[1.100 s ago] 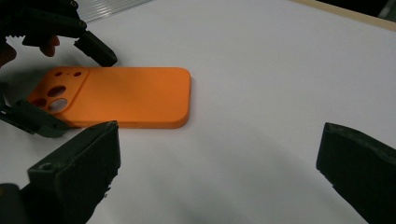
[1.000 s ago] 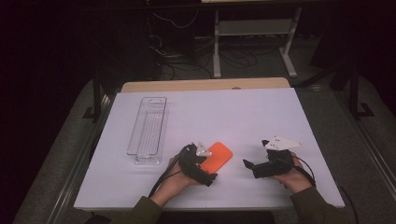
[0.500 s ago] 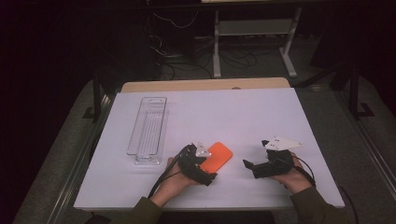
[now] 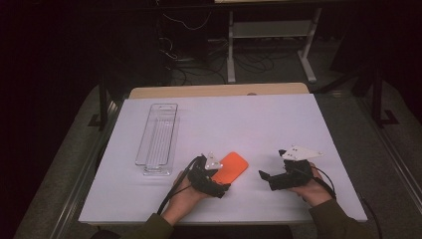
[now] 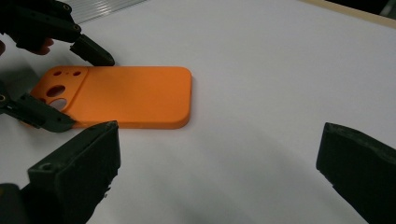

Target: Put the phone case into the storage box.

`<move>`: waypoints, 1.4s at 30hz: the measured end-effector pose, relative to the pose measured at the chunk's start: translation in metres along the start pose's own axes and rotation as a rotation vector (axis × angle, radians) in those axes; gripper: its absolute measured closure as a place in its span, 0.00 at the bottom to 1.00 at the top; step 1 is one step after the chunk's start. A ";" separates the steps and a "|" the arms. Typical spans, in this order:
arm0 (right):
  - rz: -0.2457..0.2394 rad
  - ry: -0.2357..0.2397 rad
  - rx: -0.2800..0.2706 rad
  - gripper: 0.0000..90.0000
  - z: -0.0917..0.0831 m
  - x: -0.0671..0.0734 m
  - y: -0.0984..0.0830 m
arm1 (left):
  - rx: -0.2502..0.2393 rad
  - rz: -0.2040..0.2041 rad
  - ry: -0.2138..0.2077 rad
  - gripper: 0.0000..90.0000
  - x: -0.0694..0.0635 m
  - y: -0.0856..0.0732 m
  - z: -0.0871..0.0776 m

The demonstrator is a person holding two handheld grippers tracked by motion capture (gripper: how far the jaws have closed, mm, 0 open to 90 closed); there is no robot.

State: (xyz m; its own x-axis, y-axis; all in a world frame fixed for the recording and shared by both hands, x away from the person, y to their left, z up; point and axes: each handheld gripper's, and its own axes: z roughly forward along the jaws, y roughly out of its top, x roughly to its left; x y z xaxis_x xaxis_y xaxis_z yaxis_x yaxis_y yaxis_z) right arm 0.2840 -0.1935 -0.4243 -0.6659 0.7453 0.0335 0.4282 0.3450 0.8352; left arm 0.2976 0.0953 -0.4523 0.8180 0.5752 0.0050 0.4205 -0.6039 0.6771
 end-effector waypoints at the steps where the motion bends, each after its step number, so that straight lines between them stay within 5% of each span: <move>1: 0.000 0.000 -0.001 0.00 0.000 0.000 0.000 | -0.001 -0.005 0.003 0.16 -0.001 0.000 0.000; 13: 0.005 0.002 0.002 0.00 0.000 -0.001 0.000 | -0.008 -0.010 -0.017 0.17 0.002 0.001 0.000; 31: 0.003 0.003 -0.006 0.00 0.000 -0.001 0.001 | 0.002 0.066 -0.120 0.17 0.008 0.017 -0.008; 42: 0.006 0.008 -0.005 0.00 0.001 -0.001 0.002 | -0.022 0.082 -0.139 0.17 0.031 0.033 -0.024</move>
State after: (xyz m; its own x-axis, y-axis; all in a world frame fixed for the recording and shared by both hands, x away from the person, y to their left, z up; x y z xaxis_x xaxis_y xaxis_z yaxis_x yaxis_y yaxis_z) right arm 0.2855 -0.1930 -0.4234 -0.6684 0.7426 0.0429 0.4291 0.3378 0.8377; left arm 0.3277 0.1067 -0.4117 0.8966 0.4411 -0.0400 0.3424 -0.6331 0.6943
